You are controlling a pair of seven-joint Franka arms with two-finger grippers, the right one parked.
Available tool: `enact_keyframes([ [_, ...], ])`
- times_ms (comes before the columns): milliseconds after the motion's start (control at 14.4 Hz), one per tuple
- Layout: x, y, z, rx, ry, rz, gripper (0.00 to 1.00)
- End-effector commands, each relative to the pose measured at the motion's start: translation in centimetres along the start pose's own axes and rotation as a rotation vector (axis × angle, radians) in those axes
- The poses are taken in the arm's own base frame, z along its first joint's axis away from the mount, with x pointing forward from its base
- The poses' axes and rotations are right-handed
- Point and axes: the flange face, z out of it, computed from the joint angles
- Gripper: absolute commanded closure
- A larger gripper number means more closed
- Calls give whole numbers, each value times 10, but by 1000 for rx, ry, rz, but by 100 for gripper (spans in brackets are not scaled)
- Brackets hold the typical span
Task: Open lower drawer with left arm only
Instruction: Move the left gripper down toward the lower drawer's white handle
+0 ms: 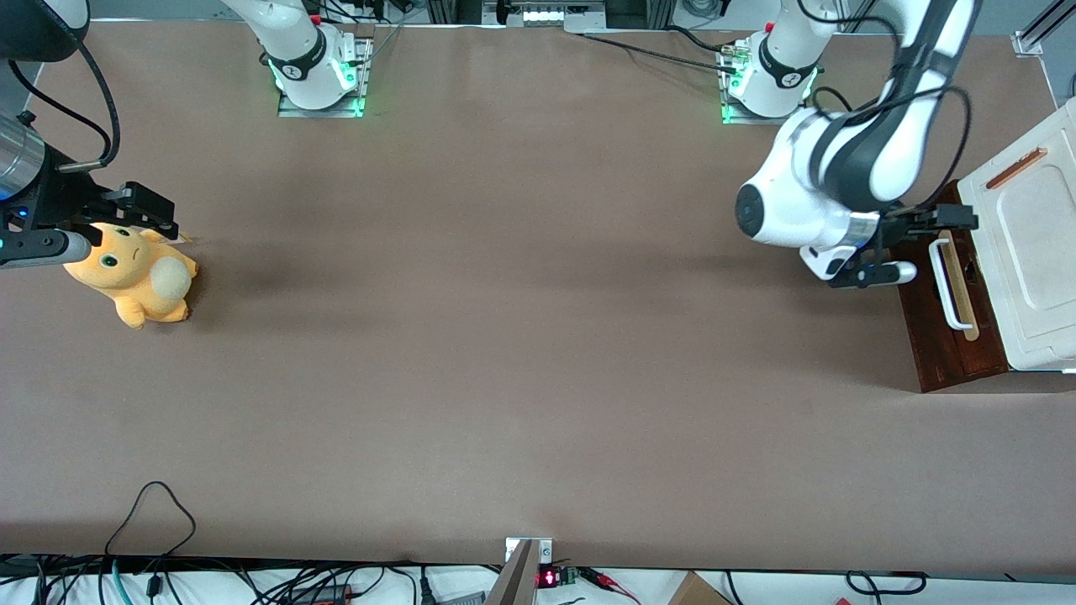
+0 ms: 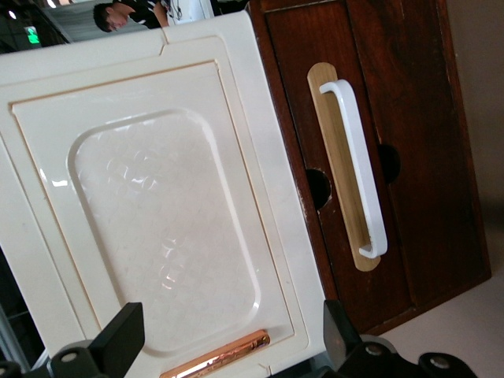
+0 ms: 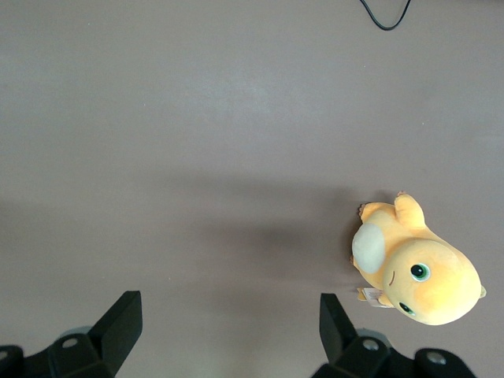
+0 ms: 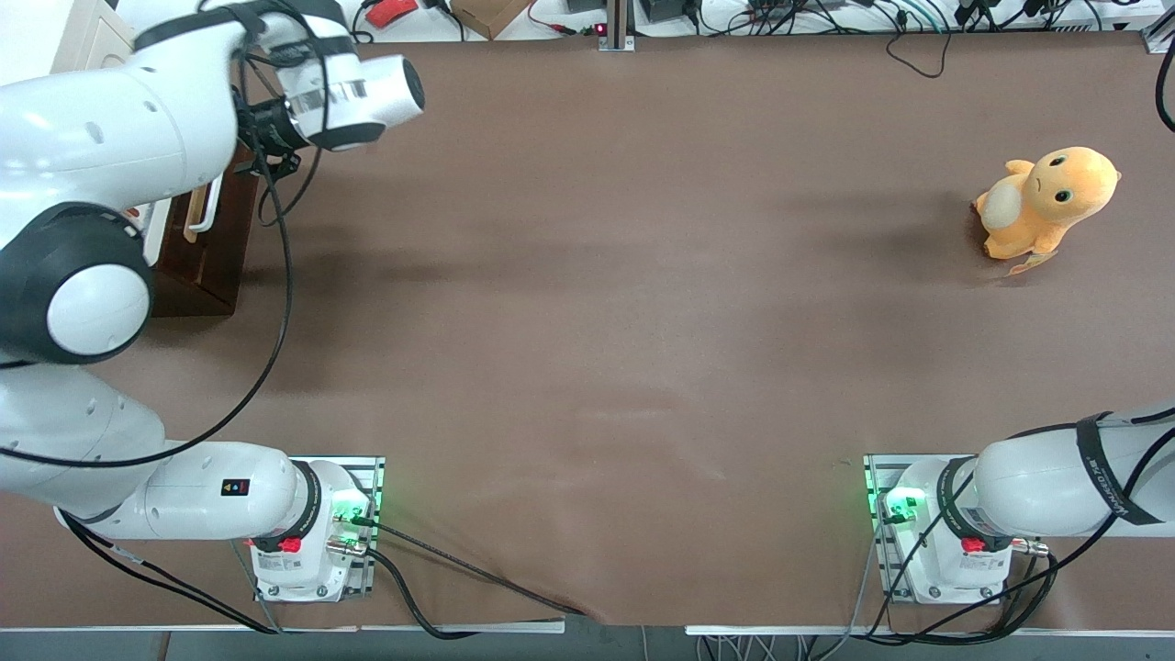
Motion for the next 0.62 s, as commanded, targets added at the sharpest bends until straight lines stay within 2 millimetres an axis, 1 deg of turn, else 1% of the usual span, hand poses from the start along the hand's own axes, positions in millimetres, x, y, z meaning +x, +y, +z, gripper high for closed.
enact_keyframes([
  [0, 2, -16, 3, 16, -12, -15, 0],
  [69, -1, -29, 5, 7, -14, -23, 0],
  [139, 3, -31, 14, -18, -7, -17, 1],
  [208, 11, -24, 23, -57, 36, 3, 1],
  [278, 21, -12, 49, -85, 47, 48, 0],
  [347, 28, -1, 65, -90, 43, 66, 0],
  [417, 35, 14, 71, -61, 43, 67, 0],
  [486, 36, 21, 73, -24, 33, 45, 0],
  [556, 36, 34, 74, 16, 13, 37, 0],
])
